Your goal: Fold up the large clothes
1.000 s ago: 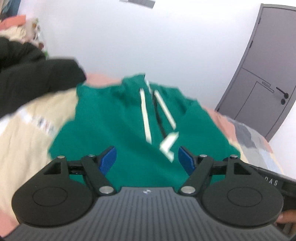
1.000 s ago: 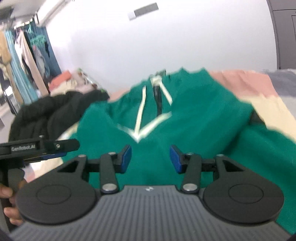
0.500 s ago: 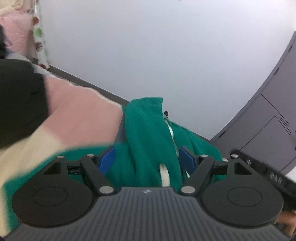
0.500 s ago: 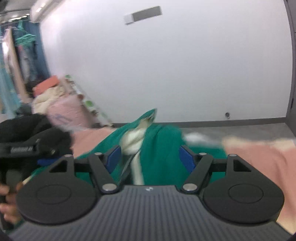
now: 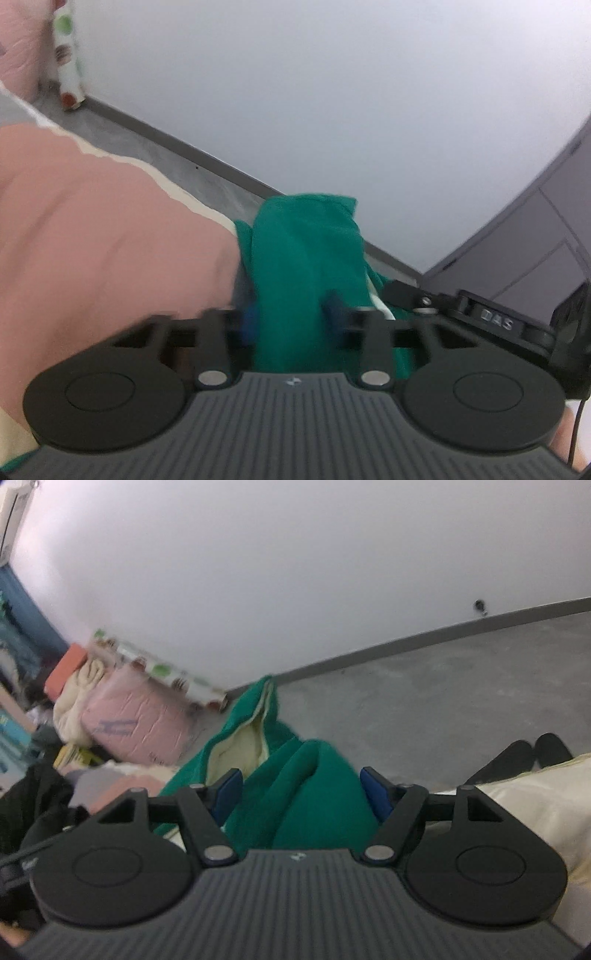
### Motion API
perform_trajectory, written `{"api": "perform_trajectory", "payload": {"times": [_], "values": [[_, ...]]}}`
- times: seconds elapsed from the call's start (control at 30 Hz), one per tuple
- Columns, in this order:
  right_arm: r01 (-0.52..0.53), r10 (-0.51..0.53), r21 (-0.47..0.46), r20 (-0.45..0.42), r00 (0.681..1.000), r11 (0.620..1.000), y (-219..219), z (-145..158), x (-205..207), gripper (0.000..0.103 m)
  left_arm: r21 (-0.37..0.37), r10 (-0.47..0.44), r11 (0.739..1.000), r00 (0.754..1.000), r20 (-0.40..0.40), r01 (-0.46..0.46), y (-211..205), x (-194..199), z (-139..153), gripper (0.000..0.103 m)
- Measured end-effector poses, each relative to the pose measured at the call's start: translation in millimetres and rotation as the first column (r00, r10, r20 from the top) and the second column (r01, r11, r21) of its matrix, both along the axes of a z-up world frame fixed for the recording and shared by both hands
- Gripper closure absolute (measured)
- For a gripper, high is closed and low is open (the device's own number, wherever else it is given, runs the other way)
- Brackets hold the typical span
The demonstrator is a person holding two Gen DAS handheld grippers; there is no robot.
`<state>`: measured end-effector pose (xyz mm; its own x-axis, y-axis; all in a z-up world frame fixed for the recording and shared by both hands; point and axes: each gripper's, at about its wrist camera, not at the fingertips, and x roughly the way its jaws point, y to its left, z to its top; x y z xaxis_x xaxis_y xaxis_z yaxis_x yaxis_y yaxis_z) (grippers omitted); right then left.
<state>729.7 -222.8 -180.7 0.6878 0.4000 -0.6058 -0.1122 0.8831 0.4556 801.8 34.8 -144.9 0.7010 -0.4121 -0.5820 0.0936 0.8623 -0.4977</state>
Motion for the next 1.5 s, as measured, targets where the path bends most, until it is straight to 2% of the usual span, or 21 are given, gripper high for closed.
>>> {"api": "perform_trajectory", "payload": {"times": [0.03, 0.07, 0.1, 0.2, 0.33, 0.53, 0.63, 0.77, 0.83, 0.9, 1.03, 1.1, 1.23, 1.27, 1.33, 1.4, 1.47, 1.5], "values": [[-0.006, 0.006, -0.032, 0.024, 1.000, 0.999, 5.1, 3.5, -5.9, 0.048, 0.020, -0.007, 1.000, 1.000, 0.019, 0.007, -2.7, -4.1, 4.8, 0.082], [-0.005, 0.007, -0.044, 0.044, 0.999, 0.999, 6.5, 9.0, -7.9, 0.058, 0.028, -0.008, 1.000, 0.999, 0.031, 0.007, -3.5, -8.8, 8.9, 0.085], [-0.004, 0.007, -0.058, 0.060, 0.998, 0.998, 8.3, 12.9, -13.4, 0.074, 0.039, -0.003, 0.999, 0.999, 0.044, 0.002, -4.0, -14.3, 14.4, 0.087], [0.023, -0.007, -0.125, 0.120, 0.993, 0.992, 6.7, 31.9, -33.2, 0.091, 0.062, 0.011, 0.998, 0.997, 0.079, -0.016, -3.6, -38.3, 35.2, 0.089], [0.030, 0.000, -0.119, 0.252, 0.968, 0.992, -4.4, 72.2, -70.2, 0.092, 0.100, -0.003, 0.995, 0.989, 0.149, -0.012, 0.3, -86.5, 75.3, 0.089], [0.002, 0.047, -0.127, 0.377, 0.925, 0.992, -7.6, 126.9, -168.4, 0.092, 0.152, -0.027, 0.988, 0.976, 0.215, -0.007, 5.9, -179.7, 125.5, 0.089], [-0.020, 0.079, -0.142, 0.422, 0.903, 0.990, -10.4, 143.2, -224.7, 0.092, 0.160, -0.045, 0.987, 0.972, 0.231, 0.008, 9.4, -232.8, 138.0, 0.089], [-0.048, 0.118, -0.166, 0.442, 0.889, 0.985, -15.4, 153.6, -292.8, 0.092, 0.183, -0.076, 0.983, 0.966, 0.247, 0.030, 16.8, -315.2, 143.3, 0.089], [-0.061, 0.127, -0.159, 0.442, 0.888, 0.985, -19.3, 150.6, -331.8, 0.092, 0.187, -0.077, 0.982, 0.966, 0.247, 0.030, 15.1, -353.2, 137.9, 0.089], [-0.078, 0.143, -0.165, 0.431, 0.891, 0.983, -17.6, 141.6, -360.3, 0.092, 0.139, -0.058, 0.990, 0.972, 0.229, 0.027, 17.9, -391.0, 126.6, 0.089], [-0.094, 0.162, -0.185, 0.397, 0.903, 0.978, -14.6, 115.5, -404.7, 0.092, 0.166, -0.076, 0.985, 0.976, 0.203, 0.043, 12.3, -447.9, 94.9, 0.088], [-0.097, 0.174, -0.218, 0.374, 0.911, 0.971, -11.4, 99.5, -422.8, 0.092, 0.179, -0.083, 0.982, 0.982, 0.172, 0.052, 11.1, -461.9, 75.5, 0.088], [-0.084, 0.143, -0.202, 0.296, 0.944, 0.976, -16.9, 69.5, -444.1, 0.092, 0.188, -0.098, 0.979, 0.991, 0.086, 0.081, 15.2, -476.7, 49.7, 0.081], [-0.080, 0.137, -0.207, 0.282, 0.949, 0.975, -16.5, 66.2, -446.2, 0.090, 0.162, -0.112, 0.982, 0.992, 0.063, 0.101, 17.2, -479.0, 48.0, 0.075], [-0.080, 0.135, -0.206, 0.268, 0.954, 0.975, -17.2, 65.6, -447.8, 0.090, 0.113, -0.102, 0.989, 0.992, 0.068, 0.094, 22.1, -489.2, 49.9, 0.053], [-0.068, 0.114, -0.179, 0.260, 0.959, 0.982, -16.3, 66.8, -448.2, 0.090, 0.094, -0.099, 0.991, 0.992, 0.079, 0.092, 28.1, -499.9, 56.1, 0.044], [-0.047, 0.082, -0.146, 0.245, 0.966, 0.988, -17.1, 65.8, -449.9, 0.089, 0.104, -0.089, 0.991, 0.992, 0.087, 0.079, 30.7, -507.4, 60.8, 0.043], [-0.040, 0.073, -0.137, 0.243, 0.967, 0.990, -17.2, 63.5, -455.2, 0.089, 0.110, -0.076, 0.992, 0.993, 0.095, 0.065, 32.9, -513.8, 65.5, 0.039]]}}
